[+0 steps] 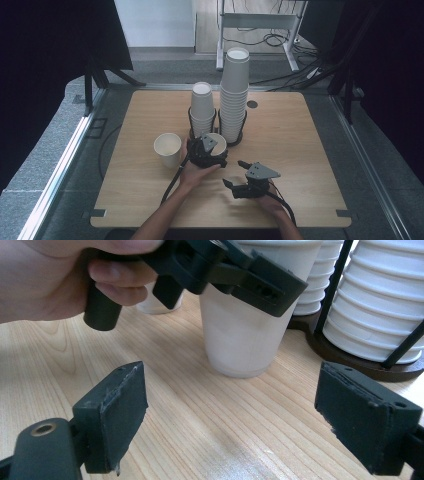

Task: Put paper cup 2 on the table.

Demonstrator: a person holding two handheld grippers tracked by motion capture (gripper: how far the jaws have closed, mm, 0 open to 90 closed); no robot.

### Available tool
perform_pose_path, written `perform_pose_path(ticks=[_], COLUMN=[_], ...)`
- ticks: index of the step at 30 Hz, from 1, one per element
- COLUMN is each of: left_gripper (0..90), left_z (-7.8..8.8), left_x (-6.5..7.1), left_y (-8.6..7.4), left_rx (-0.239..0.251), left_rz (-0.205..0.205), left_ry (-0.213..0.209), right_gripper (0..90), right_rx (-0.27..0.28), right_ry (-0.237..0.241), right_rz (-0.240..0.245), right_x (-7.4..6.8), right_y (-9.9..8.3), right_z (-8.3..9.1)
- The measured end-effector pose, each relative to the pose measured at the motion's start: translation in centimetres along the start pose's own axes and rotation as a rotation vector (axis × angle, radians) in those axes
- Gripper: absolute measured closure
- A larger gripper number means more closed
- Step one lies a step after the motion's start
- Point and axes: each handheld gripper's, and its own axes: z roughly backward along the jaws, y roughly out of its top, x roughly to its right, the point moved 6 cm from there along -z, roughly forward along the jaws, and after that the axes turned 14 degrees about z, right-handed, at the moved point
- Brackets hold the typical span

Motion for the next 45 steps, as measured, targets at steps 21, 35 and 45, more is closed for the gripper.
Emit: perform_pose_path(ticks=[21, 35, 45], left_gripper=[0.4, 4.0, 5.7], left_z=[6.0, 7.9, 9.7], left_x=[1.0, 0.1, -1.2], left_y=[3.1, 1.3, -1.2], left_rx=[0.124, 0.084, 0.069], left_rz=[0.019, 0.063, 0.065], left_ry=[-0.113, -0.239, -0.239], right_gripper=[13.0, 13.2, 13.7], right_rx=[0.0, 0.007, 0.015], right_ry=[0.0, -0.027, -0.077], right_rz=[0.005, -0.001, -0.03], right_x=[0.0, 0.8, 2.2], right_y=[0.1, 0.1, -0.3], right_z=[0.1, 0.6, 2.5])
